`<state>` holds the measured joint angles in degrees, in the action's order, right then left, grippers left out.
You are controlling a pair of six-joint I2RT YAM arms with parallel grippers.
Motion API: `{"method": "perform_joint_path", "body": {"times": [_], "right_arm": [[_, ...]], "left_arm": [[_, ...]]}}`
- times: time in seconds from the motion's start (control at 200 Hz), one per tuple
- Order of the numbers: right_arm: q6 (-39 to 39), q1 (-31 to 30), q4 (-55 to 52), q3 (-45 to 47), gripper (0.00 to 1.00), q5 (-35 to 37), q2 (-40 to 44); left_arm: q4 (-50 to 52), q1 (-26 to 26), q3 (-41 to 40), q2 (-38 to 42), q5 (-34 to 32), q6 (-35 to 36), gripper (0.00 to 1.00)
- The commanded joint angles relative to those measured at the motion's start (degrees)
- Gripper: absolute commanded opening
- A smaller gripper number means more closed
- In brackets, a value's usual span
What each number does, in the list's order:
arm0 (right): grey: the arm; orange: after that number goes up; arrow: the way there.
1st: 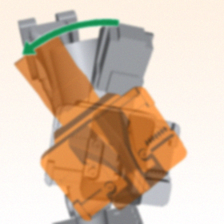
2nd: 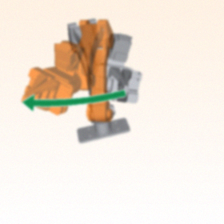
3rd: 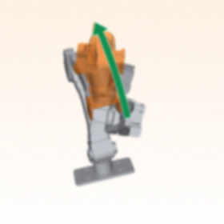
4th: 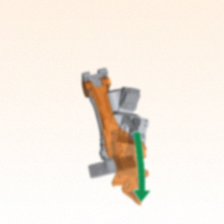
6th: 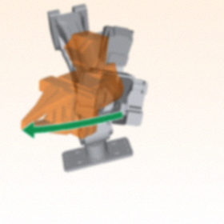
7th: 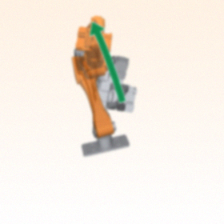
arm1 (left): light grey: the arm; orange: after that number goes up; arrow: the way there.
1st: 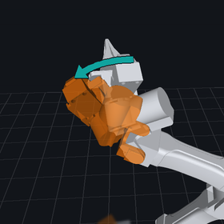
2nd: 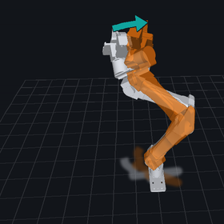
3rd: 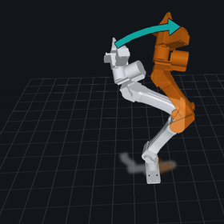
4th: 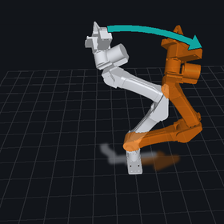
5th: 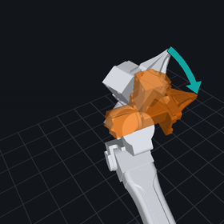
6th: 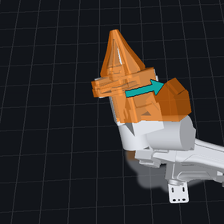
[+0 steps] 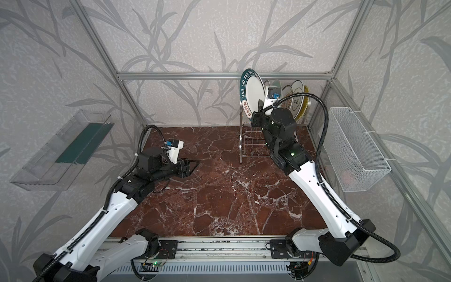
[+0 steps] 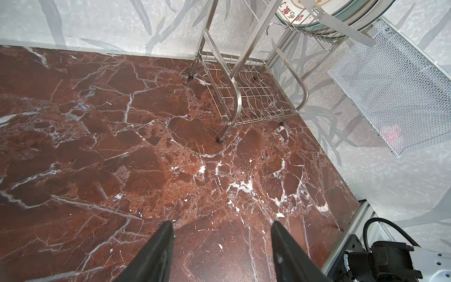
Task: Load plates into a dish rack
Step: Place the plate on the dish rack.
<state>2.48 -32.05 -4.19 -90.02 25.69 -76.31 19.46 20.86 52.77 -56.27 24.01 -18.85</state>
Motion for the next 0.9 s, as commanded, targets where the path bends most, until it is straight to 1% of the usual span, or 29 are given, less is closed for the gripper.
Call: {"method": "perform_joint_path", "body": {"times": [0.0,0.19,0.395,0.575,0.715,0.895], "right_arm": [[-3.6,-0.8,4.2,-3.4,0.00,6.5,-1.3],[-6.3,-1.5,5.8,-6.1,0.00,12.2,-5.2],[-7.4,-1.5,5.9,-8.8,0.00,15.8,-8.8],[-8.5,-1.5,6.3,-10.5,0.00,17.3,-11.5],[-7.9,-1.5,5.9,-12.1,0.00,19.3,-13.5],[-6.2,-1.5,4.2,-14.6,0.00,19.7,-16.1]], "left_arm": [[-0.1,-0.3,-0.3,1.6,0.5,1.0,0.62],[0.2,-0.3,-0.3,2.2,0.4,1.2,0.62],[-0.2,-0.3,-0.5,2.0,0.9,0.9,0.62],[-0.5,-0.3,-0.7,2.2,1.1,0.7,0.62],[-0.9,-0.3,-0.8,2.2,1.5,0.6,0.62],[-1.2,-0.4,-1.1,2.4,1.7,0.4,0.62]]}}
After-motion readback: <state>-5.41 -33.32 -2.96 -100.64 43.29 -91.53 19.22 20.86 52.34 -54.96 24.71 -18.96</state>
